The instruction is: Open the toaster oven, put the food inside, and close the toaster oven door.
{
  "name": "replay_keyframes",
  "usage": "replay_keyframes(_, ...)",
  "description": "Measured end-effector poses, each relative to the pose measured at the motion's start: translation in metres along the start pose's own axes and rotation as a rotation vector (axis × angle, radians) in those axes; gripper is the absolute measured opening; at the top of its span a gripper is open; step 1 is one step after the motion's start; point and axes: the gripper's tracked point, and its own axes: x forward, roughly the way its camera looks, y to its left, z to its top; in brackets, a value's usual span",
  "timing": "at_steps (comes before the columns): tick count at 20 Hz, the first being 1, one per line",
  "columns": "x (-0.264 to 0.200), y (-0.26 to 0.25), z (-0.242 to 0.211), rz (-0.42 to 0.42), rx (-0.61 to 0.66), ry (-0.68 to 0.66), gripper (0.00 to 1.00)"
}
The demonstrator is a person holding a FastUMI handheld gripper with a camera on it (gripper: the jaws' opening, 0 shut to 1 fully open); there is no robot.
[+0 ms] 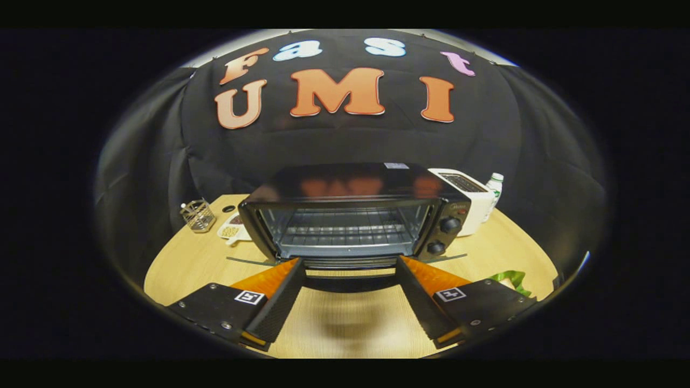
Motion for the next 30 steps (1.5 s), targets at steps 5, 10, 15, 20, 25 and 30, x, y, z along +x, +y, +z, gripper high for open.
replay_keyframes(5, -0.007, 0.0, -0.023, -0.003, 0.004, 0.002, 0.99)
replay_keyframes(10, -0.01, 0.0, -0.052, 0.002, -0.004, 0.049, 0.99)
replay_keyframes(15, -0.007, -0.001, -0.097, 0.003, -0.009, 0.144, 0.99)
replay_keyframes(20, 0.006, 0.005, -0.13, 0.005, -0.006, 0.214, 0.99)
replay_keyframes(25, -0.002, -0.009, -0.143, 0.01, -0.025, 0.241, 1.0)
replay_keyframes(30, -0.025, -0.04, -0.108, 0.059, 0.006, 0.218, 1.0)
